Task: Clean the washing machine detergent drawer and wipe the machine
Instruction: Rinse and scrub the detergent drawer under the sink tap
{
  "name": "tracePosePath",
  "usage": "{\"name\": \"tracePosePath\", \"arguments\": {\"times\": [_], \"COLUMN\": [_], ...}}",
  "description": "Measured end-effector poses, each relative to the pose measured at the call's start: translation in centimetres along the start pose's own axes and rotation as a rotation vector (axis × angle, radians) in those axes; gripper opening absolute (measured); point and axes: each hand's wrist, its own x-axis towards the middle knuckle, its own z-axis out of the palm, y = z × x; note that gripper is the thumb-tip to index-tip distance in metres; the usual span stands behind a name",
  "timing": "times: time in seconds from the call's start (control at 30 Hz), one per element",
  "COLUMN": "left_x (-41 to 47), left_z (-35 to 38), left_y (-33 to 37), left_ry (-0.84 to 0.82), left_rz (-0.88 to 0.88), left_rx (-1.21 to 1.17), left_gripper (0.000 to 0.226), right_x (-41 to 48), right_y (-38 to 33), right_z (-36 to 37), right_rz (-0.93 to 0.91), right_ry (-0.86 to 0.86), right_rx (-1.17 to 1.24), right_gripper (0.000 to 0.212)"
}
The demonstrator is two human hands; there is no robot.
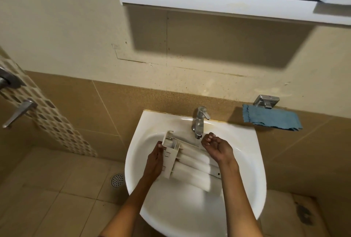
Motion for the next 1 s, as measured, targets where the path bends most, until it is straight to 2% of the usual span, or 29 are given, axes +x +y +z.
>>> {"name": "tracePosePath", "arguments": {"times": [0.07,0.13,0.27,0.33,0.47,0.57,0.63,0.7,0.77,0.87,0.93,1.0], "left_x": [0.3,0.2,-0.2,-0.3,-0.5,-0.1,0.0,0.2,0.3,0.6,0.5,0.3], "left_z": [0.0,0.0,-0.2,-0.2,-0.2,-0.1,-0.1,-0.1,-0.2,-0.3,-0.5,-0.6], "left_y": [-0.2,0.0,0.7,1.1,1.4,0.8,0.6,0.4,0.3,0.0,0.1,0.3], "left_ry": [-0.001,-0.006,-0.009,-0.013,-0.018,-0.006,0.001,0.004,-0.013,-0.032,-0.051,-0.065], "left_rz": [-0.018,-0.015,-0.016,-0.011,-0.017,-0.032,-0.01,0.01,0.02,0.027,0.048,0.049], "left_rx": [-0.037,-0.045,-0.028,-0.009,0.045,0.049,0.058,0.07,0.084,0.099,0.127,0.132], "left_gripper": [0.066,0.062,0.054,0.049,0.046,0.043,0.035,0.032,0.037,0.042,0.049,0.057], "right_x": [-1.3,-1.9,-2.5,-2.7,-1.4,0.2,0.4,0.7,1.9,3.6,4.4,5.7], "right_y": [0.5,1.2,2.9,3.3,2.4,0.8,-0.5,-1.2,-1.1,-0.1,0.5,1.1], "right_z": [1.9,3.6,7.1,8.3,8.3,4.9,2.4,0.9,0.3,-0.1,0.3,0.5], "right_rz": [0.075,0.17,0.265,0.231,0.042,-0.061,-0.099,-0.117,-0.089,0.097,0.178,0.195], "right_ry": [-0.156,-0.222,-0.327,-0.335,-0.192,0.026,0.167,0.205,0.209,0.136,0.139,0.174], "right_rx": [-0.144,-0.285,-0.931,-1.148,-1.257,-1.496,-1.568,-1.397,-0.954,-0.345,-0.189,-0.173], "right_gripper": [0.031,0.019,0.031,0.035,0.027,0.027,0.026,0.02,0.026,0.028,0.029,0.029]}}
